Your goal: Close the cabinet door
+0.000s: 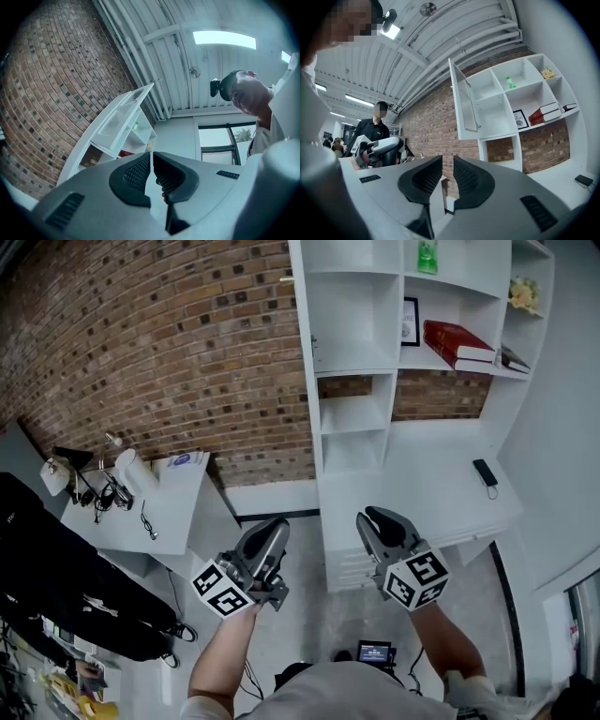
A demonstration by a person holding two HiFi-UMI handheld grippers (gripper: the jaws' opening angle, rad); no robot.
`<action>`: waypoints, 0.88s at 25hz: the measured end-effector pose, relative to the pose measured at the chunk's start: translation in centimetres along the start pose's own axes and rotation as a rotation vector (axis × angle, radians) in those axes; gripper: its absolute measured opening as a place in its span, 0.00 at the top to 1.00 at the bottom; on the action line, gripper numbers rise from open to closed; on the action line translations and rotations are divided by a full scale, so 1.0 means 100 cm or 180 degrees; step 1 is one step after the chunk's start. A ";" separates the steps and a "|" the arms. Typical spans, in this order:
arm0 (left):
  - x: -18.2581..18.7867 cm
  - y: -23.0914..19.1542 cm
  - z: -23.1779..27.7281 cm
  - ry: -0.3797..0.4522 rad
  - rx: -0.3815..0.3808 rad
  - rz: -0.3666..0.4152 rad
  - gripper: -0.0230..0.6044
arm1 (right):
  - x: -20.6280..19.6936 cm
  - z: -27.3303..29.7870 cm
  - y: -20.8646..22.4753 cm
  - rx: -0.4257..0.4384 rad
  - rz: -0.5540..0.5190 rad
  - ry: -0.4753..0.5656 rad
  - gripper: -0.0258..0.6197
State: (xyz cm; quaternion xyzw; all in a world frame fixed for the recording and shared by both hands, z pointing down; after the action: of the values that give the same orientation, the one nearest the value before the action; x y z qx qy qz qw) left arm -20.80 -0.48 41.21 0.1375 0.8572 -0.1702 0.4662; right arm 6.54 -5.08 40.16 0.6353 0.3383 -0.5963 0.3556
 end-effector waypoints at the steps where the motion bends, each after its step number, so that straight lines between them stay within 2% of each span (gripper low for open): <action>1: 0.000 -0.002 0.004 -0.0006 0.0019 0.0013 0.95 | 0.001 0.003 0.005 0.0006 0.0002 -0.0002 0.83; 8: 0.002 -0.026 0.016 -0.0057 0.0029 -0.0002 0.95 | 0.006 0.027 0.013 -0.0011 -0.0033 0.0010 0.83; 22: 0.044 -0.116 0.036 -0.0015 -0.0426 0.0027 0.95 | 0.038 0.094 -0.006 -0.0321 -0.0292 0.0299 0.83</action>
State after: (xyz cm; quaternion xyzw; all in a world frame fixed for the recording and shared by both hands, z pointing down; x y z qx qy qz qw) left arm -24.97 -12.14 37.57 0.1092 0.8650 -0.1108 0.4771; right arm 1.41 -12.85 36.03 0.6277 0.4130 -0.5637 0.3431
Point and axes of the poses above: the fingertips, and each gripper's own axes: z forward along the fingers, y to its right, x out of its top, the point moved 9 cm from there along -z, backward along the fingers, and after that the axes turned 15 degrees about -x, right-handed, at the moved point
